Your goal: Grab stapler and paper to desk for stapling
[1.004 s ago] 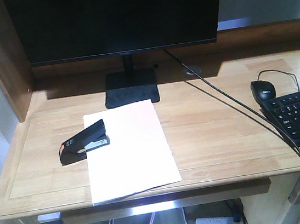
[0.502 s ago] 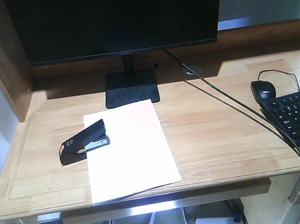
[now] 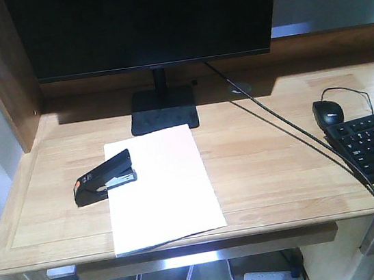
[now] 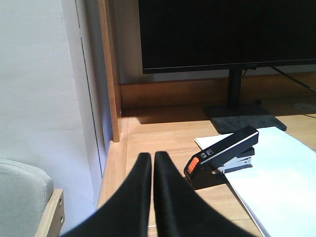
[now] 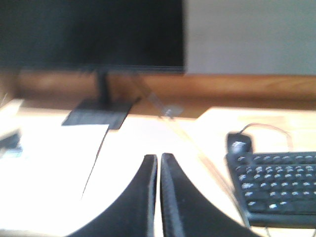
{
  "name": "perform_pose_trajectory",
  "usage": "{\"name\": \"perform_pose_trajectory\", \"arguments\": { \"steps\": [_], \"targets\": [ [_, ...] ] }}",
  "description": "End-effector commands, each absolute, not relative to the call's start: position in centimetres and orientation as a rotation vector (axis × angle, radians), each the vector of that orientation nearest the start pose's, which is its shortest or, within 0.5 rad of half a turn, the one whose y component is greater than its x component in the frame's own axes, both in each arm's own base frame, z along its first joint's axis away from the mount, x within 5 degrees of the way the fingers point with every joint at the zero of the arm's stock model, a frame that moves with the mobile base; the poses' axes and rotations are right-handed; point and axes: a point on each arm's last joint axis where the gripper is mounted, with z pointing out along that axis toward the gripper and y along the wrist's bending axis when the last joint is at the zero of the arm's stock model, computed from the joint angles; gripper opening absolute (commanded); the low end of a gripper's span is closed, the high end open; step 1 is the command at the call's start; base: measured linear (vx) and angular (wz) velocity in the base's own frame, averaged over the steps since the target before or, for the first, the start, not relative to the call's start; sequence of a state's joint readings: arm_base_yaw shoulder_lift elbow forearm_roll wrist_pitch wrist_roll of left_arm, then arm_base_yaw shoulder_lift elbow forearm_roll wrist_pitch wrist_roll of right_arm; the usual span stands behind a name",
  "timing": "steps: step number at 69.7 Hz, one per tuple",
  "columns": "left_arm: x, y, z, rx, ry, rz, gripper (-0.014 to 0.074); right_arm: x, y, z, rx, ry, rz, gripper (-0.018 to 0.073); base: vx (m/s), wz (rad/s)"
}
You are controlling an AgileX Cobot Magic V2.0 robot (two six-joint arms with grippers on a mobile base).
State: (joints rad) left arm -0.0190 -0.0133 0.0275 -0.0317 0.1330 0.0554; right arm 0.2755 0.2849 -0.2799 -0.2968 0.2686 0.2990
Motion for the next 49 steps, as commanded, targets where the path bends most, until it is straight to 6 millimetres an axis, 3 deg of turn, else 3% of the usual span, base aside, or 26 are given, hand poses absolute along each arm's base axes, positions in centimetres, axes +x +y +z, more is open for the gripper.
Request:
{"name": "perform_pose_trajectory", "arguments": {
  "steps": [1, 18, 25, 38, 49],
  "targets": [
    [5.7, -0.1, 19.0, 0.026, 1.573, -0.007, -0.0007, 7.6, 1.9, 28.3, -0.260, 1.642, 0.135, -0.0009, 0.00, 0.00],
    [5.7, -0.1, 19.0, 0.026, 1.573, -0.007, -0.0007, 7.6, 2.1, 28.5, -0.332, 1.561, 0.084, -0.0009, 0.00, 0.00],
    [5.7, -0.1, 19.0, 0.026, 1.573, -0.007, -0.0007, 7.7, 2.0, 26.7, -0.335, 1.502, 0.059, -0.0009, 0.00, 0.00],
    [5.7, -0.1, 19.0, 0.026, 1.573, -0.007, -0.0007, 6.6, 1.0, 22.9, -0.160, 1.417, 0.050, -0.0009, 0.00, 0.00],
    [5.7, -0.1, 19.0, 0.026, 1.573, -0.007, -0.0007, 5.7, 0.8, 21.3, -0.132, 1.402, 0.056, -0.0009, 0.00, 0.00]
  ]
}}
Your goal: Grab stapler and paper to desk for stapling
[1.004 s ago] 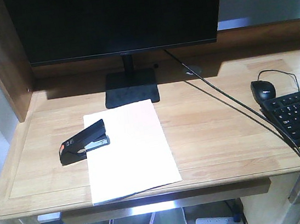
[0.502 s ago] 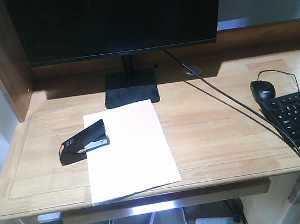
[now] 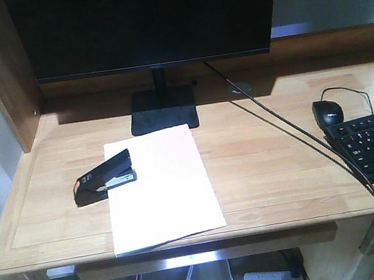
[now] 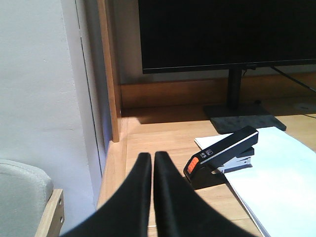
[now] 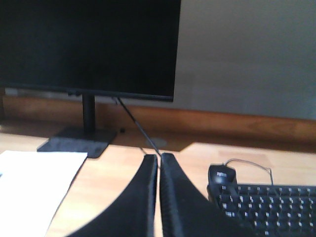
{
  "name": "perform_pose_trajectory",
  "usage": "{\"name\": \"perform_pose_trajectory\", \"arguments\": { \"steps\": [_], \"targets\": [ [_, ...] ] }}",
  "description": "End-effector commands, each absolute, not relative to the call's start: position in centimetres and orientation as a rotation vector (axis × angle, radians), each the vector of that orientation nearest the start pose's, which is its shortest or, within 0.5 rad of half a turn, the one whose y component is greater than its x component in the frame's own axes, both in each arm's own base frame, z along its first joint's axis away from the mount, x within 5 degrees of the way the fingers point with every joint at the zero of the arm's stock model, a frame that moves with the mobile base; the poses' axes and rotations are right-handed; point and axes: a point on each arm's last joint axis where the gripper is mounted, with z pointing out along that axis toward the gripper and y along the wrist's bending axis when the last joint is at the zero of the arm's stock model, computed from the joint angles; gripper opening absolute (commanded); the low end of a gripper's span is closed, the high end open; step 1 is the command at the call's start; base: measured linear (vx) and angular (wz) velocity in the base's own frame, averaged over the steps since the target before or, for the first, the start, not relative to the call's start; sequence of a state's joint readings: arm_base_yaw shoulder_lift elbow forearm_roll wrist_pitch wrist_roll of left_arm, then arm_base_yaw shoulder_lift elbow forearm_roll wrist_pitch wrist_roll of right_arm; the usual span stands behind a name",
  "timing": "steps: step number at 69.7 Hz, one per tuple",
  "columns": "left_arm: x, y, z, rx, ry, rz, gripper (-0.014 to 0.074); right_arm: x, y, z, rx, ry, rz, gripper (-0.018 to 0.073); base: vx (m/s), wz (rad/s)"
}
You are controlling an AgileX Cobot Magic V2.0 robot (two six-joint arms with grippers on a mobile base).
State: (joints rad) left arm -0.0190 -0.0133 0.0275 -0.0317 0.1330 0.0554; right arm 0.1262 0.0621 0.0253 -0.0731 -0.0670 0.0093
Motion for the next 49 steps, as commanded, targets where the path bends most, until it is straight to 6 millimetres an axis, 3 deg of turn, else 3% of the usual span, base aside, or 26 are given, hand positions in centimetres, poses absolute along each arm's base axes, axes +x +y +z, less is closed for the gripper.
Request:
{"name": "perform_pose_trajectory", "arguments": {
  "steps": [1, 49],
  "targets": [
    [5.67, -0.13, 19.01, 0.026, 1.573, -0.007, -0.0007, 5.66, 0.75, 21.22, -0.132, 1.406, 0.055, -0.0009, 0.00, 0.00],
    [5.67, -0.13, 19.01, 0.026, 1.573, -0.007, -0.0007, 5.51, 0.32, 20.79, -0.070, 1.446, 0.012, -0.0009, 0.00, 0.00]
  ]
}}
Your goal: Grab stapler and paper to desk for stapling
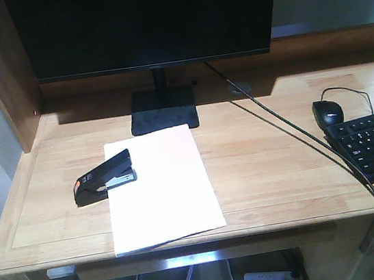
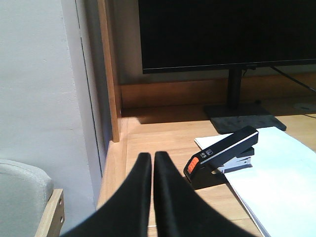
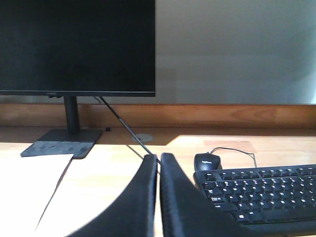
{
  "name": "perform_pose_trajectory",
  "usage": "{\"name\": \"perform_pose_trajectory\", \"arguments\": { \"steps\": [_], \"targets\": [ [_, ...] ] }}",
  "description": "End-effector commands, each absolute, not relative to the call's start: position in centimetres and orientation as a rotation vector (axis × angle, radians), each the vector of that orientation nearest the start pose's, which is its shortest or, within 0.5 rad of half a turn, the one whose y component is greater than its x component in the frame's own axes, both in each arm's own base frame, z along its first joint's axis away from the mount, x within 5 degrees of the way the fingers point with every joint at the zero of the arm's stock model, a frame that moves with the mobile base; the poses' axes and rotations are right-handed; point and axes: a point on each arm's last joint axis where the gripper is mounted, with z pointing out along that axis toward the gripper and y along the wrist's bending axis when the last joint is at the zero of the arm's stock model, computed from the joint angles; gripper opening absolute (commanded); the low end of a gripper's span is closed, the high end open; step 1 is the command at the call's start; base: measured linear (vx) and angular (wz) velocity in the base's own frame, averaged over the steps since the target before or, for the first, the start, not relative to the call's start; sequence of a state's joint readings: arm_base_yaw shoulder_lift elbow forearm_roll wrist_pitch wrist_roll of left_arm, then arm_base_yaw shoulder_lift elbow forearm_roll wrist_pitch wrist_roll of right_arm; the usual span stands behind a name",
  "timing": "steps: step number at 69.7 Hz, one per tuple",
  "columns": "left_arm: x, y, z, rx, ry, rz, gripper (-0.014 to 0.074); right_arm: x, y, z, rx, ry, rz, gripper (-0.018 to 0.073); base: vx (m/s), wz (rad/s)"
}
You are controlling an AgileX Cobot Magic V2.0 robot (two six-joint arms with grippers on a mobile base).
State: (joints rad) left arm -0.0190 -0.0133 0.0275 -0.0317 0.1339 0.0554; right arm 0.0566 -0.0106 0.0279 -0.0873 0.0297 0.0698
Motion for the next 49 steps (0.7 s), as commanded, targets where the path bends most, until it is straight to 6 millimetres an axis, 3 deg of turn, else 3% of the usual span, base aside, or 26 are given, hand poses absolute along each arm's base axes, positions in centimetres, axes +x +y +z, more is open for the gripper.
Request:
{"name": "perform_pose_trajectory", "arguments": {
  "steps": [1, 49],
  "targets": [
    [5.67, -0.13, 19.01, 0.026, 1.573, -0.007, -0.0007, 5.51, 0.33, 20.79, -0.072, 1.446, 0.011, -0.0009, 0.00, 0.00],
    [5.67, -0.13, 19.01, 0.026, 1.573, -0.007, -0.0007, 5.52, 0.32, 20.77, -0.070, 1.449, 0.010, -0.0009, 0.00, 0.00]
  ]
}}
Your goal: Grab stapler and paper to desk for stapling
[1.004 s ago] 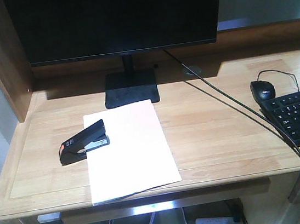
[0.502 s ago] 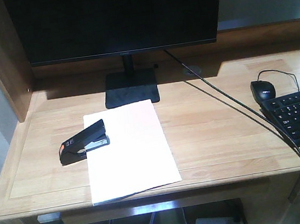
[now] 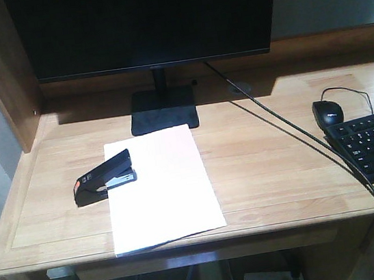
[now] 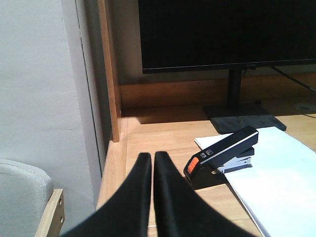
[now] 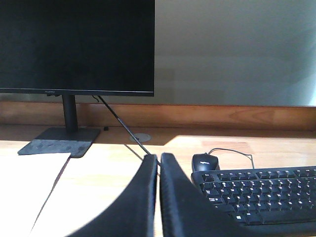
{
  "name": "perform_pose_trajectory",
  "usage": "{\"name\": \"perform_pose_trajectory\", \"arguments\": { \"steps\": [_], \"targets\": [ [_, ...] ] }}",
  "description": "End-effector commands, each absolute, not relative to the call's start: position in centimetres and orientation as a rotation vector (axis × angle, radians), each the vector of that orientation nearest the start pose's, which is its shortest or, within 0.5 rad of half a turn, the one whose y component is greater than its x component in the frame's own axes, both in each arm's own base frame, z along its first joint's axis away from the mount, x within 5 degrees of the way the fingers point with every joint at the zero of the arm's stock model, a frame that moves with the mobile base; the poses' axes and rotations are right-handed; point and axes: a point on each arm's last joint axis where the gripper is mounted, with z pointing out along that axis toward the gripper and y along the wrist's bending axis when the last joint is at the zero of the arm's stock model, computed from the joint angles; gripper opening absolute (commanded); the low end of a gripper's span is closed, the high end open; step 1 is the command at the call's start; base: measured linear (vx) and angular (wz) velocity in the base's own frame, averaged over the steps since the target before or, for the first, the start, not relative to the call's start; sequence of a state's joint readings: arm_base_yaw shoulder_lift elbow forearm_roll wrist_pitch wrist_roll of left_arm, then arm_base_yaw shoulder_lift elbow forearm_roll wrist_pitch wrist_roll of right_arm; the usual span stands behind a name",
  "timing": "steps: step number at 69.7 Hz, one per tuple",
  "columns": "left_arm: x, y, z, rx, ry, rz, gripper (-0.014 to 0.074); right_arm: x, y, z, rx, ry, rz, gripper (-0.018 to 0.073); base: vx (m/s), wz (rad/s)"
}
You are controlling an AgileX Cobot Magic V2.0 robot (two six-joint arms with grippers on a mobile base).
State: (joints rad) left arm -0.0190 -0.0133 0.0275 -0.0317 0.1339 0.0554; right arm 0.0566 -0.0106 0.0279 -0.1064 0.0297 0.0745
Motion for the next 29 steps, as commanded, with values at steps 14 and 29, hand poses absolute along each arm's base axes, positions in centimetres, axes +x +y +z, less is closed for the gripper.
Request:
{"name": "perform_pose_trajectory", "arguments": {
  "steps": [14, 29],
  "targets": [
    [5.67, -0.13, 19.01, 0.026, 1.573, -0.007, -0.0007, 5.52, 0.32, 20.77, -0.070, 1.449, 0.010, -0.0009, 0.00, 0.00],
    [5.67, -0.13, 19.01, 0.026, 1.573, -0.007, -0.0007, 5.52, 0.32, 20.77, -0.070, 1.449, 0.010, -0.0009, 0.00, 0.00]
  ]
}}
